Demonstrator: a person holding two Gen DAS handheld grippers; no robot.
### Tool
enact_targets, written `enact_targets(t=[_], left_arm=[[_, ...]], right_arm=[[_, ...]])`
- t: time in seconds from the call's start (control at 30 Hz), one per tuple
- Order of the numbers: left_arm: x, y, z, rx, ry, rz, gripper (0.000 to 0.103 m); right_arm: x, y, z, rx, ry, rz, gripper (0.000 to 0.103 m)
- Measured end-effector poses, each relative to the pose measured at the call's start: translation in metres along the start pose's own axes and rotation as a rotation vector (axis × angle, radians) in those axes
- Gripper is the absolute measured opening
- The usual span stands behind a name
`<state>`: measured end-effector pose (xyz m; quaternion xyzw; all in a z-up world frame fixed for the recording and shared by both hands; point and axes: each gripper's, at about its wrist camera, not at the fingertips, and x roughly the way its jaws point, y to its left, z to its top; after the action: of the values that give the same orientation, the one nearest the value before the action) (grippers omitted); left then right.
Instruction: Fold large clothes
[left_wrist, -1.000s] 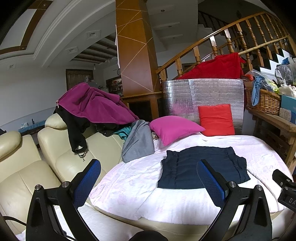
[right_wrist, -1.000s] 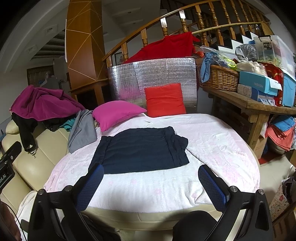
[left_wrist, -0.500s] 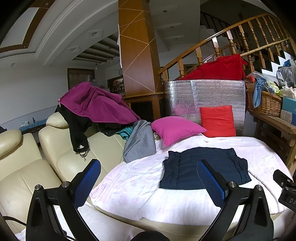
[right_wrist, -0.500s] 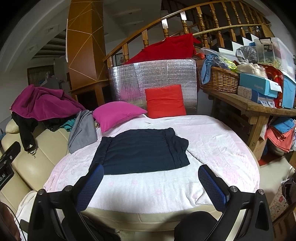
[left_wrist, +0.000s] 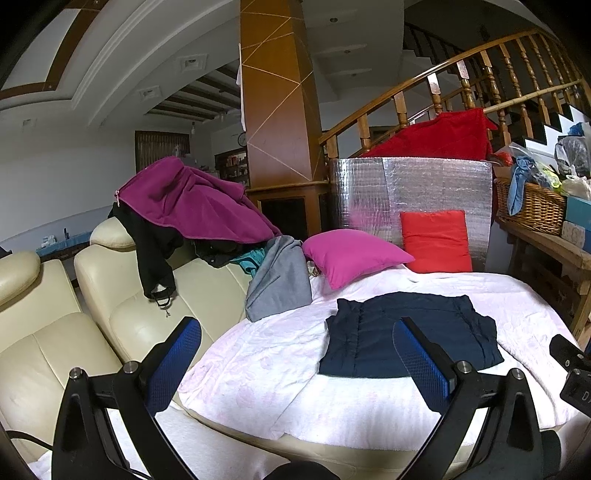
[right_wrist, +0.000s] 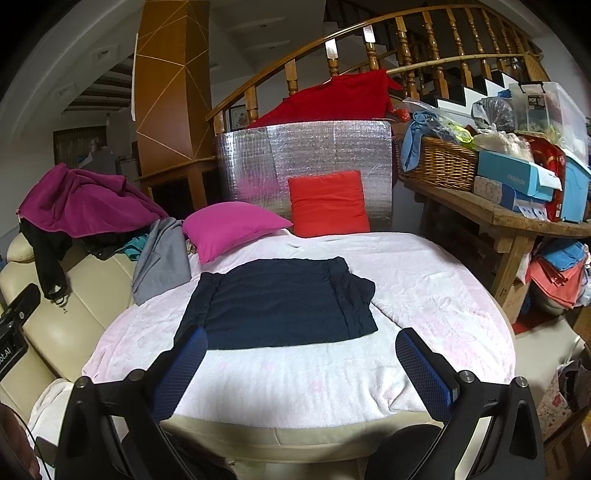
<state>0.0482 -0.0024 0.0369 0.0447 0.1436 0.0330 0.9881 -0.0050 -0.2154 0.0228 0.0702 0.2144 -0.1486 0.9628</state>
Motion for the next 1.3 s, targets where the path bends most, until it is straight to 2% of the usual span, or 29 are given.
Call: enact_targets(t=[0.3, 0.63, 1.1, 1.3], left_arm=[[0.018, -0.004, -0.002, -0.011, 0.023, -0.015, 0.103], [0.032, -0.015, -0.01, 0.021, 0.071, -0.028, 0.103], [0.001, -0.003, -0.003, 0.036, 0.012, -0.022, 0.103], [0.001, 0.01, -0.001, 0.018, 0.007, -0.013, 0.103]], right_arm=[[0.009, 0.003, 0.006, -0.011, -0.009, -0.043, 0.103], [0.026, -0.003, 0.0, 0.008, 0.027, -0.052, 0.103], [-0.001, 0.001, 0.003, 0.023, -0.019, -0.035, 0.103], [-0.006, 0.013, 0.006, 0.006, -0.027, -0.028, 0.103]])
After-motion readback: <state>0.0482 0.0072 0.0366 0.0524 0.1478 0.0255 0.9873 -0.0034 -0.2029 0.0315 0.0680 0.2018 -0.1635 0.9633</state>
